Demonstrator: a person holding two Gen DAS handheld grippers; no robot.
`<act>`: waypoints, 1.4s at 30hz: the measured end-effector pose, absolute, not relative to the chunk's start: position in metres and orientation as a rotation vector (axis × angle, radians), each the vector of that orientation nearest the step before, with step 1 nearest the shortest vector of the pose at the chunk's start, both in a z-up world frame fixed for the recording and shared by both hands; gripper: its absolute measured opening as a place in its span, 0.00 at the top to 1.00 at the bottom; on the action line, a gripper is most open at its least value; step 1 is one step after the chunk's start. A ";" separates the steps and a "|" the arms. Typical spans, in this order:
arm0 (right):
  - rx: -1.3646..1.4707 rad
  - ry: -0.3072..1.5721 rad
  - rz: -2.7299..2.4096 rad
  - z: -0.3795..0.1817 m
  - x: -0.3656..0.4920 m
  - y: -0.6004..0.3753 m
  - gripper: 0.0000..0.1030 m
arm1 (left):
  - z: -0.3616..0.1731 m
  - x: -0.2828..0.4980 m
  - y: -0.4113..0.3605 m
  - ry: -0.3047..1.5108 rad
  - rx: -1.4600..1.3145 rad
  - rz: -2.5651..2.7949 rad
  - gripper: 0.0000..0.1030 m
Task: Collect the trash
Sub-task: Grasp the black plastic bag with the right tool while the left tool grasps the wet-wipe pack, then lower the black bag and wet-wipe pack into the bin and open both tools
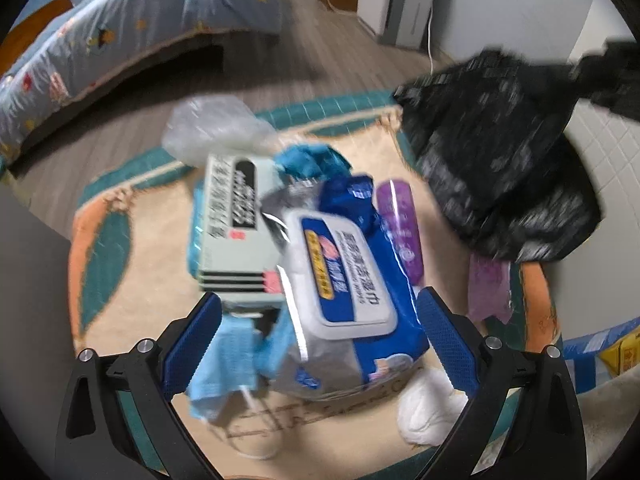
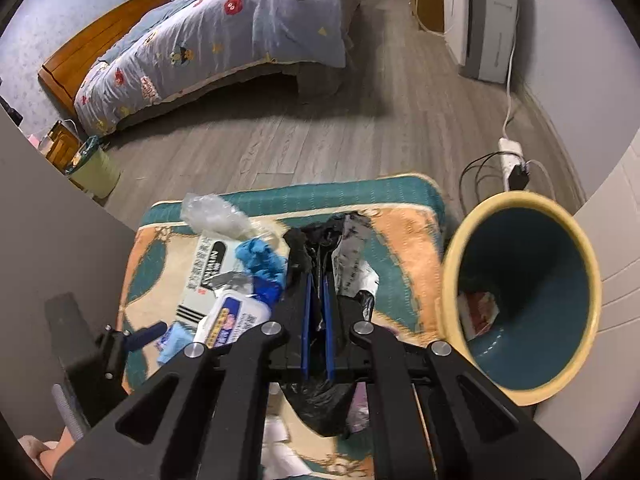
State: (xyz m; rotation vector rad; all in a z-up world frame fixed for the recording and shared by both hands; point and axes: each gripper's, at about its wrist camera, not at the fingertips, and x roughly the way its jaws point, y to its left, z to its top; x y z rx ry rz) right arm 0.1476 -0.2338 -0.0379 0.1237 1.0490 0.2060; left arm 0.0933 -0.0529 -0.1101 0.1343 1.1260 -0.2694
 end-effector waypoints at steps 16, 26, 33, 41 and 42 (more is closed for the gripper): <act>0.115 1.047 0.223 -0.039 0.145 -0.255 0.95 | -0.147 0.101 -0.085 1.206 0.278 -0.237 0.09; 0.121 1.028 0.221 -0.035 0.146 -0.263 0.95 | -0.140 0.098 -0.073 1.189 0.206 -0.274 0.32; 0.102 0.979 0.199 -0.022 0.142 -0.268 0.95 | -0.100 0.093 -0.076 1.081 0.179 -0.281 0.33; 0.124 0.932 0.111 -0.012 0.141 -0.312 0.95 | -0.053 0.108 -0.103 0.949 0.144 -0.327 0.33; 0.128 0.928 0.097 -0.011 0.141 -0.319 0.95 | -0.050 0.109 -0.106 0.938 0.143 -0.334 0.33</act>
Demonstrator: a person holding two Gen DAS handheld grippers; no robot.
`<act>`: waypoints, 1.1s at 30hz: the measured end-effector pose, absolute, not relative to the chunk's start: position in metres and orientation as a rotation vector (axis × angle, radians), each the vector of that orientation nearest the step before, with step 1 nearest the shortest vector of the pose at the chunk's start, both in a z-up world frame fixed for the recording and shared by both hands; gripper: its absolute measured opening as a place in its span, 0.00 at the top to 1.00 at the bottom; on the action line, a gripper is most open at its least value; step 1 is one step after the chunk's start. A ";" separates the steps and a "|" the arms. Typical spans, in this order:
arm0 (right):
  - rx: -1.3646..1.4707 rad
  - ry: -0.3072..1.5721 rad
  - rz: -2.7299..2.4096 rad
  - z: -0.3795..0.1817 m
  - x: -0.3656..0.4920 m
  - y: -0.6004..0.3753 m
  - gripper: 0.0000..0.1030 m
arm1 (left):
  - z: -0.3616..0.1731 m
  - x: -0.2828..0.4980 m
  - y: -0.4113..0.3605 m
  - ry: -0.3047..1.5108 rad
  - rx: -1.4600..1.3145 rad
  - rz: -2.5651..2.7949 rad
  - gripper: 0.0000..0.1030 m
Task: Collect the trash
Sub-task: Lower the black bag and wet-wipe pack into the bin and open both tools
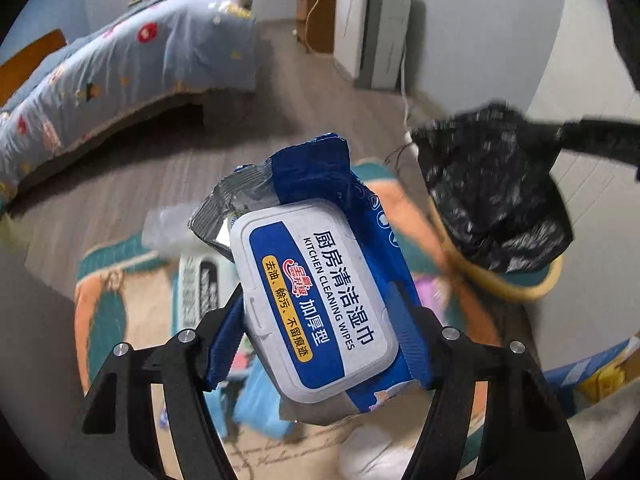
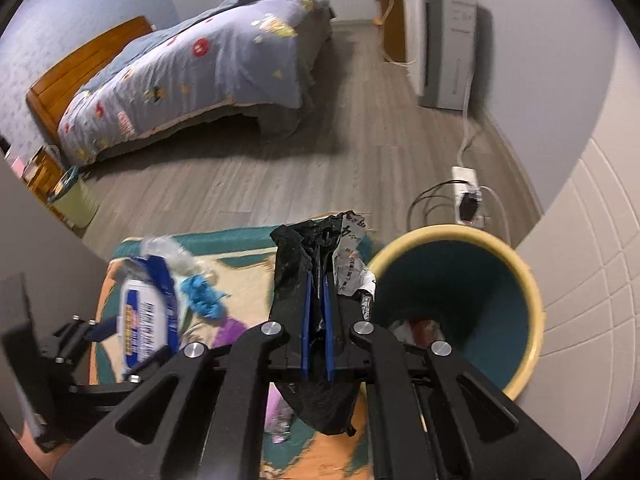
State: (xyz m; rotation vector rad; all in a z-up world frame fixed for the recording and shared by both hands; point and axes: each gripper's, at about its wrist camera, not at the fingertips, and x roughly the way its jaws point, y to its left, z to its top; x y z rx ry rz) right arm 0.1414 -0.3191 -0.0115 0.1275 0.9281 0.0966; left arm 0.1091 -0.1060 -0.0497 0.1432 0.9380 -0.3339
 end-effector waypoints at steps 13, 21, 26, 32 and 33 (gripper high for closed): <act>0.143 0.924 -0.081 -0.024 0.139 -0.414 0.95 | -0.041 0.122 -0.205 0.869 0.220 -0.473 0.33; 0.174 1.015 -0.164 -0.058 0.144 -0.454 0.95 | -0.065 0.135 -0.255 0.893 0.253 -0.549 0.33; 0.183 1.055 -0.193 -0.075 0.145 -0.463 0.95 | -0.080 0.137 -0.281 0.900 0.286 -0.596 0.33; 0.215 1.036 -0.194 -0.073 0.146 -0.469 0.94 | -0.083 0.137 -0.292 0.869 0.272 -0.630 0.32; 0.221 1.033 -0.197 -0.073 0.146 -0.469 0.94 | -0.083 0.134 -0.292 0.867 0.269 -0.634 0.27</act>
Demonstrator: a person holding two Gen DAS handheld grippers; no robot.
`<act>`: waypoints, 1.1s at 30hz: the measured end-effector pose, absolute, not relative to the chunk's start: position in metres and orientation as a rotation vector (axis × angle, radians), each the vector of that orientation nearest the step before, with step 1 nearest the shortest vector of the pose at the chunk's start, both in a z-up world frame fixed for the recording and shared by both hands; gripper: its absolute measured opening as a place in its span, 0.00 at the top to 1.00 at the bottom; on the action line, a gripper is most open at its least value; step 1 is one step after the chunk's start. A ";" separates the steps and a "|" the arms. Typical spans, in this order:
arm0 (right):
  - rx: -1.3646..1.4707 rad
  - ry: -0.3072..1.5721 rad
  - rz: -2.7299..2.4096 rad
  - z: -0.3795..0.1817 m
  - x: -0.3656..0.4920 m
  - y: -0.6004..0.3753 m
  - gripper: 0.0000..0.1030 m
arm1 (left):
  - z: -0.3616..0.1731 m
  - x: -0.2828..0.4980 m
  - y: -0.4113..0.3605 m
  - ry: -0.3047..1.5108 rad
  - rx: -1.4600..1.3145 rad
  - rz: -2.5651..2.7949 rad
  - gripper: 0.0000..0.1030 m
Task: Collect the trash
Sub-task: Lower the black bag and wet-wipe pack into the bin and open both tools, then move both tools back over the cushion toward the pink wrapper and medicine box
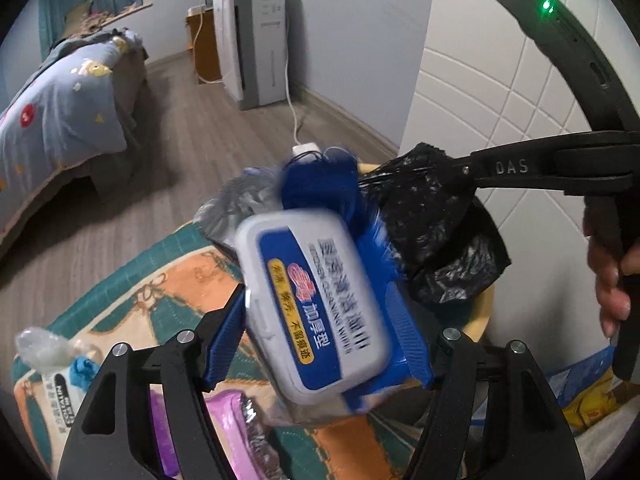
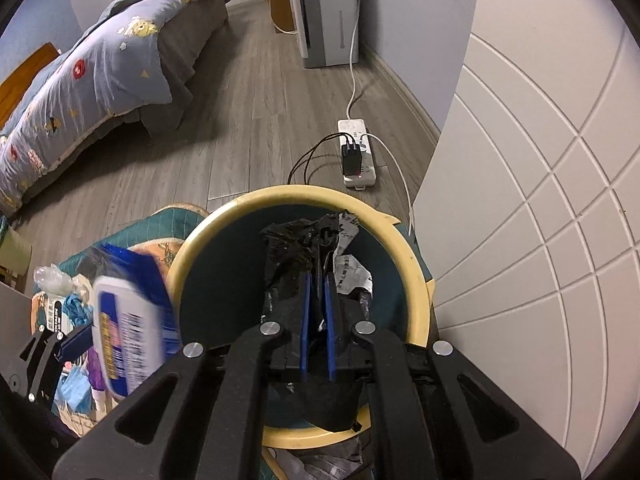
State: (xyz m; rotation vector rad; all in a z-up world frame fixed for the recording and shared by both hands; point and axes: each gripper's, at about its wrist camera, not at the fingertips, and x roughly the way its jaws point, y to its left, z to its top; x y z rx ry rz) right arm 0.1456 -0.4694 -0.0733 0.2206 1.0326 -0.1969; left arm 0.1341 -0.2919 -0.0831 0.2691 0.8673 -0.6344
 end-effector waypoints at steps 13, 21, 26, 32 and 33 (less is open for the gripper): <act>0.226 1.018 -0.211 -0.070 0.145 -0.464 0.37 | -0.075 0.132 -0.266 0.855 0.257 -0.557 0.09; 0.214 0.970 -0.185 -0.055 0.145 -0.445 0.09 | -0.064 0.133 -0.239 0.842 0.249 -0.505 0.08; 0.188 0.965 -0.156 -0.049 0.149 -0.423 0.06 | -0.054 0.129 -0.223 0.819 0.241 -0.482 0.07; 0.163 0.960 -0.131 -0.043 0.153 -0.398 0.06 | -0.046 0.125 -0.203 0.802 0.255 -0.457 0.07; 0.160 0.961 -0.127 -0.042 0.153 -0.394 0.06 | -0.045 0.125 -0.200 0.800 0.257 -0.454 0.07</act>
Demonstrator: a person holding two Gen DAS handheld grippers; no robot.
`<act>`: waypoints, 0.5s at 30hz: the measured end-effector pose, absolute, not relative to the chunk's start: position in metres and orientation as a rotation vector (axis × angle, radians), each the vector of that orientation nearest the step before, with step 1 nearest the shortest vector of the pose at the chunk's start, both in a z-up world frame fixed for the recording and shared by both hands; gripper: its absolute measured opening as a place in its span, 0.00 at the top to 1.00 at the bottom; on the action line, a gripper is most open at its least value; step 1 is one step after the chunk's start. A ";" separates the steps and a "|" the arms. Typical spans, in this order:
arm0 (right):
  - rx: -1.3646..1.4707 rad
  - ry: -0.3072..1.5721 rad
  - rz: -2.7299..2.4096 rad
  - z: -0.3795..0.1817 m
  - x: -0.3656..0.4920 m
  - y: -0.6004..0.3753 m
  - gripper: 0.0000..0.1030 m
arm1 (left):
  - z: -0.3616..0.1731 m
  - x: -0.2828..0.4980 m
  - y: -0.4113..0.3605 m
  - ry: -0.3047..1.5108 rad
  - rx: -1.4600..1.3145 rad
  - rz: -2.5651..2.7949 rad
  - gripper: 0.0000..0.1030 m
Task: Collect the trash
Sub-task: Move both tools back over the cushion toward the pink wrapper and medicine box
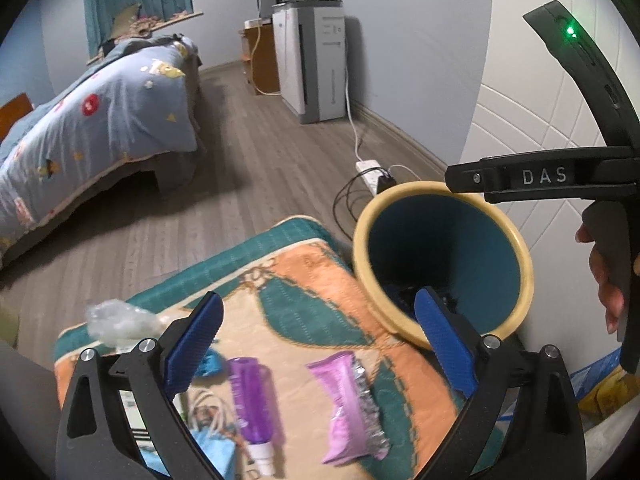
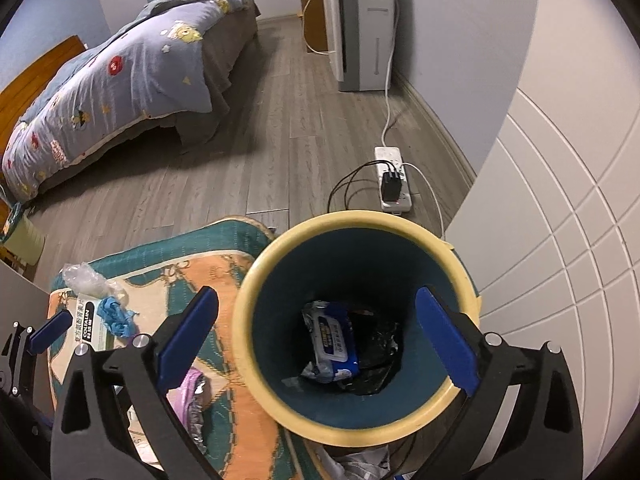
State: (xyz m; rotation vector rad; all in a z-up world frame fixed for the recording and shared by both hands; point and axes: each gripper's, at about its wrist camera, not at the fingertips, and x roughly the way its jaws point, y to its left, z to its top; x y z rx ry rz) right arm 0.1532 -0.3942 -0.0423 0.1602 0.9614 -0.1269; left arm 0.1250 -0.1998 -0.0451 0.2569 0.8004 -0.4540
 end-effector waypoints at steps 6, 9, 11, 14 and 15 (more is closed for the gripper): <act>0.162 0.965 -0.106 -0.041 0.155 -0.373 0.06 | -0.039 0.120 -0.171 0.793 0.254 -0.416 0.07; 0.162 0.981 -0.090 -0.044 0.156 -0.360 0.06 | -0.035 0.117 -0.156 0.785 0.251 -0.398 0.07; 0.172 0.989 -0.077 -0.045 0.156 -0.353 0.06 | -0.032 0.115 -0.146 0.779 0.250 -0.385 0.07; 0.197 1.005 -0.041 -0.048 0.157 -0.337 0.06 | -0.029 0.113 -0.131 0.775 0.245 -0.365 0.07; 0.197 1.008 -0.033 -0.048 0.158 -0.333 0.06 | -0.029 0.113 -0.125 0.776 0.244 -0.358 0.07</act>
